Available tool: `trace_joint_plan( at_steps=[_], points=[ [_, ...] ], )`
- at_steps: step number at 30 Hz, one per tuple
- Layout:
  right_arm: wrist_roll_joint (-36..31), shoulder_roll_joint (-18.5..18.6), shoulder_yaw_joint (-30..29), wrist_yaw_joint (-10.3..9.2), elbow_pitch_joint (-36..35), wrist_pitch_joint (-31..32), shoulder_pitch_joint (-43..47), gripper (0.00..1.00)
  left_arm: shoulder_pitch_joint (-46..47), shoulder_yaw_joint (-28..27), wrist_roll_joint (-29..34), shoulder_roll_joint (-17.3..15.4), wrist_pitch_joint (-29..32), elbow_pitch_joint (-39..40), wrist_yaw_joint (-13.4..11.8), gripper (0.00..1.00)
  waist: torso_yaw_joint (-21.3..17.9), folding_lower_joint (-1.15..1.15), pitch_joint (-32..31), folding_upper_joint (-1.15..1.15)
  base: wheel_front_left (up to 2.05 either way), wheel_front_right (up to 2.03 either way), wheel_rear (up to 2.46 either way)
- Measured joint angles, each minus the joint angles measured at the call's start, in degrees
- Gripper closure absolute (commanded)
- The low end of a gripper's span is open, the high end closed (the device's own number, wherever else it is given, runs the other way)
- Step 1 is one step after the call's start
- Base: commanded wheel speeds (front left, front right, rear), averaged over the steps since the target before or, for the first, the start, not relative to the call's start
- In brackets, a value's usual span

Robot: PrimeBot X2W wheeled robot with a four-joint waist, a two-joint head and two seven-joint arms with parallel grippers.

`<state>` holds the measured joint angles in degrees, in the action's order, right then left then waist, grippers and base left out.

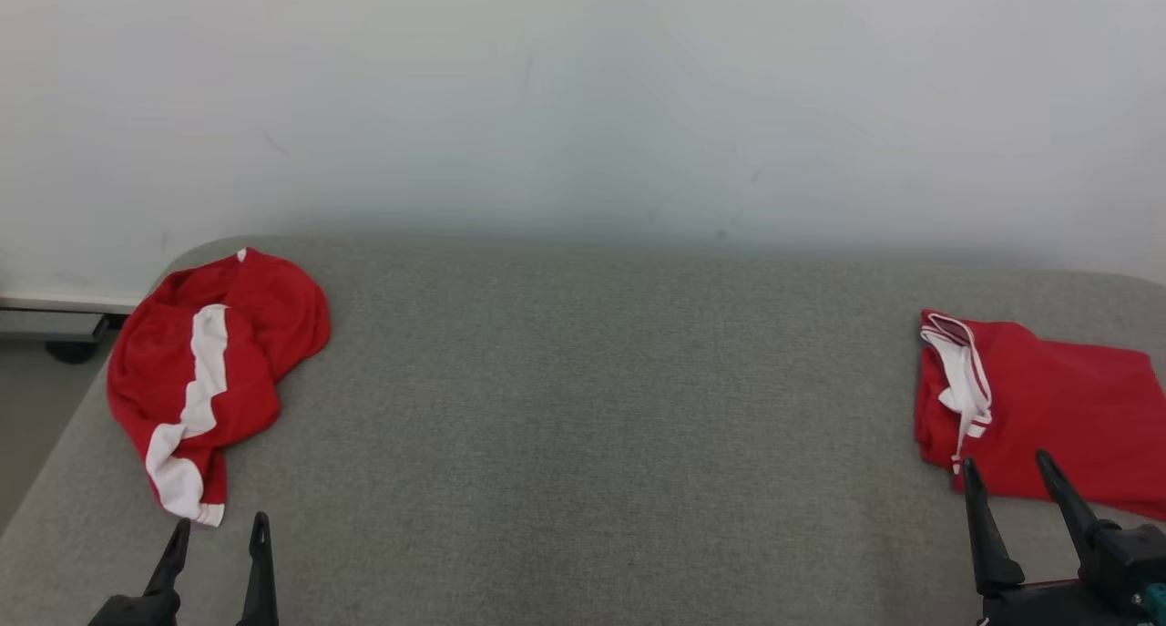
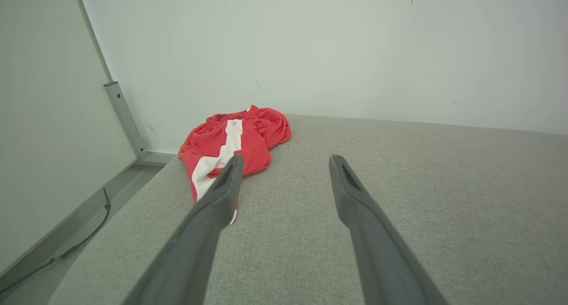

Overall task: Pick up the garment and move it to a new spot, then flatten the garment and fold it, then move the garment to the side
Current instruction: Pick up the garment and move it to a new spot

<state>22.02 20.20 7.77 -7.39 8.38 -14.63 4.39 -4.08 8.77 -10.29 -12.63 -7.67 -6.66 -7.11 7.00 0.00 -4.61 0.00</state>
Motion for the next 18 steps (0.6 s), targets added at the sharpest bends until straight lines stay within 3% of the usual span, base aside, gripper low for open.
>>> trace_joint_plan(
  at_steps=[18],
  points=[
    [-0.88,-0.96,1.80,0.09,1.49,0.59,-0.23,0.00,-0.07,-1.30,3.28,-1.55,6.20,0.87,0.00,0.00,14.27,0.00,-0.57,0.00,0.00,0.00,0.00]
  ],
)
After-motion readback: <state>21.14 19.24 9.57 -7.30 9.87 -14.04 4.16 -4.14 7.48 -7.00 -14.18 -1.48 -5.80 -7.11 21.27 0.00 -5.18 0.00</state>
